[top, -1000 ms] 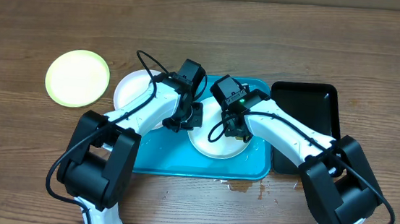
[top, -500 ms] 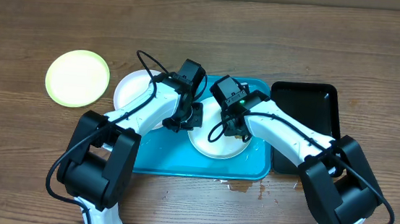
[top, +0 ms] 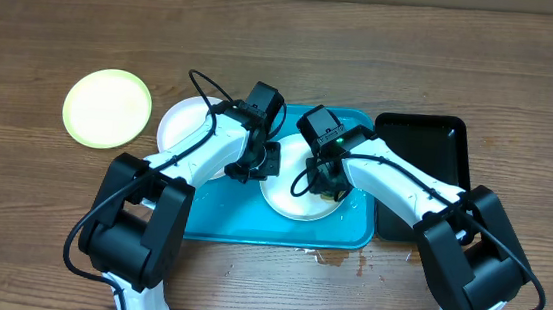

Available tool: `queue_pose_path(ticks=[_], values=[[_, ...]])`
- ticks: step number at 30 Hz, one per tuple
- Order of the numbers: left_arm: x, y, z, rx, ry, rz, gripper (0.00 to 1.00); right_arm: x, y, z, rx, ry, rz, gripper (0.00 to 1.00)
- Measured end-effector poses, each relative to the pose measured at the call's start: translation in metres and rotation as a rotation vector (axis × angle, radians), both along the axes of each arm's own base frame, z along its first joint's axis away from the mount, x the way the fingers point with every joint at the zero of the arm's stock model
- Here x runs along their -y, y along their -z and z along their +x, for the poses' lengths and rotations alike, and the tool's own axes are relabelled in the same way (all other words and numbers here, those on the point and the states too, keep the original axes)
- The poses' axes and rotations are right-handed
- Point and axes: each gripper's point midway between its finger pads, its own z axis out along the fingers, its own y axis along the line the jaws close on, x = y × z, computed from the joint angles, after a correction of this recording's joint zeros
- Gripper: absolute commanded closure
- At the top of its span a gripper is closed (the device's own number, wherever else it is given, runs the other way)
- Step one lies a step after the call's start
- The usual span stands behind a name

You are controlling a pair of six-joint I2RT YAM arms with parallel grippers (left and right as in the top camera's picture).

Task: Clean dirty plates on tray and stack at the side
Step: 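Carry the sponge to the held white plate and wipe its surface, then return the sponge to the black tray, release it, raise the right gripper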

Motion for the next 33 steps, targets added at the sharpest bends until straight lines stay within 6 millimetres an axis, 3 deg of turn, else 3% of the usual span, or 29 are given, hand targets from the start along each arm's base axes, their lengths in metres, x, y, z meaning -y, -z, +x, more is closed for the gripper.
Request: queue_pose_path(ticks=[9,14,18,21,26,28,33], values=[[0.0,0.0,0.0,0.0,0.0,0.0,0.96,-0.015,0.0,-0.01,-0.063,-0.028,0.089,0.96],[0.0,0.0,0.0,0.0,0.0,0.001,0.95,-0.033,-0.007,-0.013,-0.143,-0.033,0.229,0.96],[0.0,0.0,0.0,0.0,0.0,0.0,0.92,-0.045,-0.029,0.004,-0.174,-0.029,0.379,0.96],[0.0,0.0,0.0,0.0,0.0,0.0,0.92,-0.04,-0.057,0.028,-0.165,0.008,0.468,0.96],[0.0,0.0,0.0,0.0,0.0,0.0,0.92,0.008,-0.083,0.053,-0.163,0.11,0.511,0.96],[0.0,0.0,0.0,0.0,0.0,0.0,0.9,0.04,-0.083,0.052,-0.19,0.179,0.487,0.96],[0.0,0.0,0.0,-0.001,-0.002,0.001,0.74,0.122,-0.073,0.05,-0.22,0.353,0.35,0.96]])
